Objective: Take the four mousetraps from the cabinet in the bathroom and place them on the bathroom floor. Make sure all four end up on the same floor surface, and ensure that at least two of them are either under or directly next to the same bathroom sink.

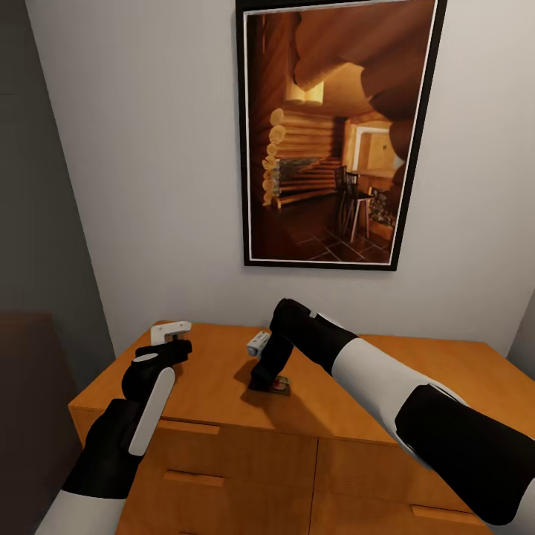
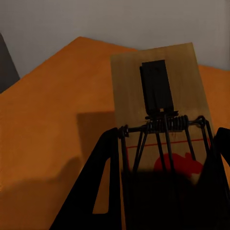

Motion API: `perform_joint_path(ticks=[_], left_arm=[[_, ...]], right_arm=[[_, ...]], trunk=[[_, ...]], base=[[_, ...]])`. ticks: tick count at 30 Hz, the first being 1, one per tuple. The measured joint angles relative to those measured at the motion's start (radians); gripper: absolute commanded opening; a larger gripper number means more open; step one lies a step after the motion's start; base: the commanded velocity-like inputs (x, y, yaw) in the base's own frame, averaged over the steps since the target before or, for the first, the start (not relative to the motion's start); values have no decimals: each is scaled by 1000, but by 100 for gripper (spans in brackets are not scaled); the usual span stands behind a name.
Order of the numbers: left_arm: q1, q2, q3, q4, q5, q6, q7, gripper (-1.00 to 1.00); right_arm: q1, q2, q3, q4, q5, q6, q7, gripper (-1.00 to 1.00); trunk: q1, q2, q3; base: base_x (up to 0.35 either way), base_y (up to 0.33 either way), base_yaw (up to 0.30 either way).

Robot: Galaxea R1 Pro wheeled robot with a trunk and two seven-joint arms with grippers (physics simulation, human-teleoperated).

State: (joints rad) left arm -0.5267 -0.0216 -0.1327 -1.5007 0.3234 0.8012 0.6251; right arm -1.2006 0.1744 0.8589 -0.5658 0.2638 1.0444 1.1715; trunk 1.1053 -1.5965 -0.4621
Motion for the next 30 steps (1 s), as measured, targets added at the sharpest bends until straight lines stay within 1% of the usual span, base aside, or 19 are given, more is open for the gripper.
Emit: perform_joint_path(ticks=[2, 3, 5, 6, 8, 10, 12, 17, 18, 24, 26, 27, 28, 30], left_arm=[[0, 0, 0, 0, -1, 0, 0, -100], [0, -1, 0, 0, -1, 0, 0, -100], [0, -1, 0, 0, -1, 0, 0, -100], [0, -1, 0, 0, 0, 0, -1, -100], [0, -1, 0, 0, 1, 0, -1, -100], [0, -1, 0, 0, 3, 0, -1, -100], [0, -1, 0, 0, 5, -1, -1, -100], [0, -1, 0, 0, 6, -1, -2, -100], [0, -2, 0, 0, 6, -1, -1, -100], [0, -2, 0, 0, 6, 0, 0, -100], [0, -2, 0, 0, 6, 0, 0, -100], [0, -2, 0, 0, 6, 0, 0, -100], [0, -2, 0, 0, 8, 0, -1, -100], [0, -2, 0, 0, 9, 0, -1, -100]], right_arm=[[1, 0, -12, 4, 1, 1, 0, -100], [-10, 0, -26, 17, 11, -6, -1, -100], [-53, 0, -67, 17, 9, -5, -3, -100], [-86, 0, -99, 17, 9, -5, -6, -100], [-109, 0, -118, 17, 8, -3, -7, -100], [-148, 0, -147, 19, 9, -4, -9, -100], [-171, 0, -160, 20, 8, -3, -12, -100], [-203, 0, -178, 20, 9, -3, -22, -100], [-211, 0, -187, 20, 9, -3, -27, -100], [-221, 0, -223, 22, 9, -3, -57, -100], [-222, 0, -227, 22, 9, -2, -66, -100], [-222, 0, -231, 22, 9, -2, -76, -100], [-222, 0, -238, 22, 11, -3, -114, -100], [-222, 0, -240, 22, 9, -1, -122, -100]], trunk=[[0, 0, 0], [0, 0, 0], [0, 0, 0], [0, 0, 0], [0, 0, 0], [0, 0, 0], [0, 0, 0], [0, 0, 0], [0, 0, 0], [0, 0, 0], [0, 0, 0], [0, 0, 0], [0, 0, 0], [0, 0, 0]], base=[[0, 0, 0], [0, 0, 0], [0, 0, 0], [0, 0, 0], [0, 0, 0], [0, 0, 0], [0, 0, 0], [0, 0, 0], [0, 0, 0], [0, 0, 0], [0, 0, 0], [0, 0, 0], [0, 0, 0], [0, 0, 0]])
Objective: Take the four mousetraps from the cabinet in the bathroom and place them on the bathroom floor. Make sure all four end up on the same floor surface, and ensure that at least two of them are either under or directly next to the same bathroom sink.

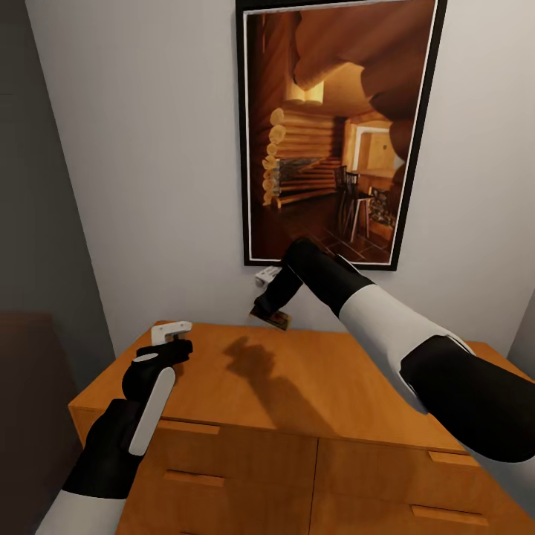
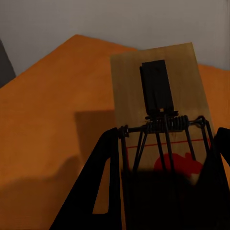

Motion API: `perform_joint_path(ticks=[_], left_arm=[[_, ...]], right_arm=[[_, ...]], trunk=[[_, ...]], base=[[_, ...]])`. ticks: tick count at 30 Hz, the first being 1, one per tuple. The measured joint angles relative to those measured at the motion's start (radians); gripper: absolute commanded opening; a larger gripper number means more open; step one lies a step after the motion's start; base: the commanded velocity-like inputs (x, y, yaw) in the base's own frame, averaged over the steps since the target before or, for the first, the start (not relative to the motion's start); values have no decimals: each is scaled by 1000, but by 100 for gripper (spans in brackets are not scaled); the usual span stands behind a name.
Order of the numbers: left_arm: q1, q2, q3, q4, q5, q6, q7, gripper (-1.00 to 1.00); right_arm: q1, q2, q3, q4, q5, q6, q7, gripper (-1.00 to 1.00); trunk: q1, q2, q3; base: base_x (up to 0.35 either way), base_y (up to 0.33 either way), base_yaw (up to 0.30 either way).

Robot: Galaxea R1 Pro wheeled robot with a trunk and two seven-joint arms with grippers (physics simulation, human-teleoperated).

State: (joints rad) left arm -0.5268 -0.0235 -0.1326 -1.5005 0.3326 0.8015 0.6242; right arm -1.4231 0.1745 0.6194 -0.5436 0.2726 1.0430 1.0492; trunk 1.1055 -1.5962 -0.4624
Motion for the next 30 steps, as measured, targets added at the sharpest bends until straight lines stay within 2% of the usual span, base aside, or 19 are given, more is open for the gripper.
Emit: perform_joint_path(ticks=[8, 10, 13, 16, 17, 18, 19, 21, 22, 26, 30], left_arm=[[0, -2, 0, 0, 28, 16, -3, -100], [0, -1, -1, 0, 44, 37, -13, -100], [0, -1, -2, 0, 75, 89, -43, -100], [0, -1, -2, 0, 89, 118, -60, -100], [0, -2, -2, 0, 93, 125, -64, -100], [0, -2, -2, 0, 94, 128, -65, -100], [0, -2, -2, 0, 96, 132, -68, -100], [0, -2, -2, 0, 97, 135, -69, -100], [0, -2, -2, 0, 97, 136, -70, -100], [0, -1, -2, 0, 98, 139, -70, -100], [0, -1, -2, 0, 98, 139, -70, -100]], right_arm=[[0, 0, 0, -6, 1, 0, -43, -100], [0, 0, 0, -9, 1, 1, -80, -100], [5, 0, -8, -16, 1, 1, -172, -100], [9, 0, -57, -43, 1, 1, -245, -100], [11, 0, -100, -69, 1, 1, -281, -100], [13, 0, -126, -84, 1, 1, -301, -100], [20, 0, -175, -115, 2, 0, -344, -100], [29, -6, -220, -144, 3, 1, -392, -100], [40, -11, -254, -169, 6, 0, -441, -100], [75, -19, -305, -211, 1, 1, -557, -100], [89, -22, -318, -222, -2, 1, -594, -100]], trunk=[[0, 0, 0], [0, 0, 0], [0, 0, 0], [0, 0, 0], [0, 0, 0], [0, 0, 0], [0, 0, 0], [0, 0, 0], [0, 0, 0], [0, 0, 0], [0, 0, 0]], base=[[0, 0, 0], [0, 0, 0], [0, 0, 0], [0, 0, 0], [0, 0, 0], [0, 0, 0], [0, 0, 0], [0, 0, 0], [0, 0, 0], [0, 0, 0], [0, 0, 0]])
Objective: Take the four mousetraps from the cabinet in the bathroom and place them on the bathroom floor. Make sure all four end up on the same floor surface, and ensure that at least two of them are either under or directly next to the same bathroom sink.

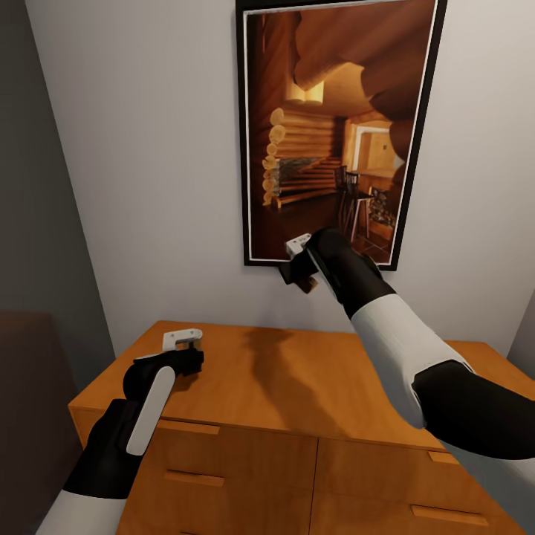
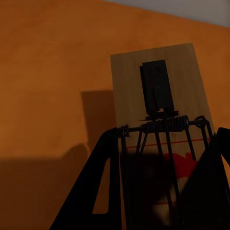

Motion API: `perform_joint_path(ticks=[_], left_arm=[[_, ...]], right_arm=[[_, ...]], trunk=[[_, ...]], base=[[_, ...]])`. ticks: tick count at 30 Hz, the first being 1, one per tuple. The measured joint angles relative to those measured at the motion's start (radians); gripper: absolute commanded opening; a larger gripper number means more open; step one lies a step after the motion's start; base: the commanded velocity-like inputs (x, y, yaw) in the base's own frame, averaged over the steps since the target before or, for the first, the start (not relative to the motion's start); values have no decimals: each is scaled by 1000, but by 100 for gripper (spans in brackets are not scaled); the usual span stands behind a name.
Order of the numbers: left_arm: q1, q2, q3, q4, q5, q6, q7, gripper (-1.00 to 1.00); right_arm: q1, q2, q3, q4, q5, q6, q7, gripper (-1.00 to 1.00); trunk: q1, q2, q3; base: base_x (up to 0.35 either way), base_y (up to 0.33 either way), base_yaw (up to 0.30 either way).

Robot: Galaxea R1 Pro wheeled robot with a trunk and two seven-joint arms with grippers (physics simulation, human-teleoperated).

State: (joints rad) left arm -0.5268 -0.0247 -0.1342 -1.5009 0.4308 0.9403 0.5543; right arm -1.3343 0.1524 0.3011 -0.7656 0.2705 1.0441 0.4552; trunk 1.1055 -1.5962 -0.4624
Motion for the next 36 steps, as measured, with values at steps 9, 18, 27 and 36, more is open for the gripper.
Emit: perform_joint_path(ticks=[9, 18, 27, 36], left_arm=[[0, 0, -1, 0, -2, -5, 1, -100], [0, 0, -1, -1, -7, -9, 7, -100], [0, 1, 1, -5, -10, -9, 9, -100], [0, 2, 2, -6, -10, -9, 8, -100]], right_arm=[[6, -27, -62, -5, -1, 0, -17, -100], [7, -29, -78, 3, 1, 0, -20, -100], [7, -30, -78, 7, 2, 0, -31, -100], [7, -30, -78, 10, 3, 0, -38, -100]], trunk=[[0, 0, 0], [0, 0, 0], [1, 0, 0], [1, 0, 0]], base=[[0, 0, 0], [-12, 0, 0], [-259, 0, 0], [-328, 0, 0]])
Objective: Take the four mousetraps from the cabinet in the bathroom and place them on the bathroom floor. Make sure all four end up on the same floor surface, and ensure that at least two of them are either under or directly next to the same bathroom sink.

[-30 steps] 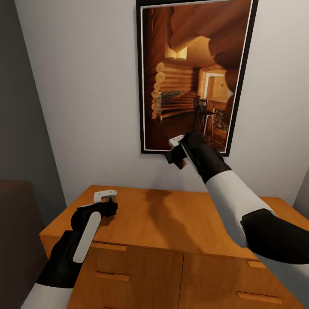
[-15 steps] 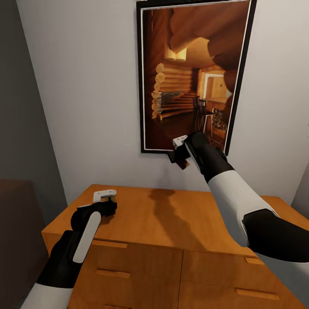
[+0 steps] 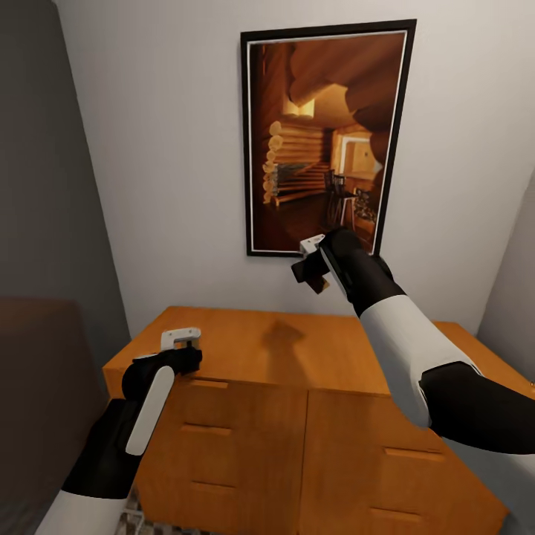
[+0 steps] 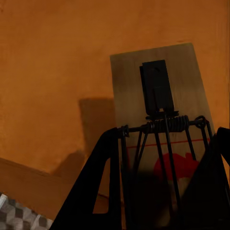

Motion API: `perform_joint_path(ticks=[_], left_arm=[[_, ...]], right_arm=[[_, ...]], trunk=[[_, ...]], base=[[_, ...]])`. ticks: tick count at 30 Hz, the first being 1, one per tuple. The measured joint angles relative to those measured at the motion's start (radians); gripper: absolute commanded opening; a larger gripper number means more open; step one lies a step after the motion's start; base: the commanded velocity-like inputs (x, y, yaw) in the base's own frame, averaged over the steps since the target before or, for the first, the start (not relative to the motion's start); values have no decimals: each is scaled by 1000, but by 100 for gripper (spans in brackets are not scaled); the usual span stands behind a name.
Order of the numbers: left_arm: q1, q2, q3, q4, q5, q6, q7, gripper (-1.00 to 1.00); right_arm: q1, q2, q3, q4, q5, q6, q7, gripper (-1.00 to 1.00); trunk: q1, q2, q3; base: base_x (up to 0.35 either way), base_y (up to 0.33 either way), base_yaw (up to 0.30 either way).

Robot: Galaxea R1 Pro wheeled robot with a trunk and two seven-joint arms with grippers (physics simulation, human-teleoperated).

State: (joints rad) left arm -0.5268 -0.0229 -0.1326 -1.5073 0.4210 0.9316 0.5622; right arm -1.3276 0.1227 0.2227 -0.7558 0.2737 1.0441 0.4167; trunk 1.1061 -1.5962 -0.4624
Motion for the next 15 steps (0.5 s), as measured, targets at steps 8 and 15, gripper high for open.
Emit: perform_joint_path(ticks=[8, 15], left_arm=[[0, 0, -1, 0, 0, 0, 0, -100], [0, 0, -2, -1, 0, -2, 1, -100]], right_arm=[[0, 0, 0, 3, -1, 0, -1, -100], [0, 0, -1, 3, -2, 0, -3, -100]], trunk=[[0, 0, 0], [0, 0, 0]], base=[[-331, 0, 0], [-331, 0, 0]])
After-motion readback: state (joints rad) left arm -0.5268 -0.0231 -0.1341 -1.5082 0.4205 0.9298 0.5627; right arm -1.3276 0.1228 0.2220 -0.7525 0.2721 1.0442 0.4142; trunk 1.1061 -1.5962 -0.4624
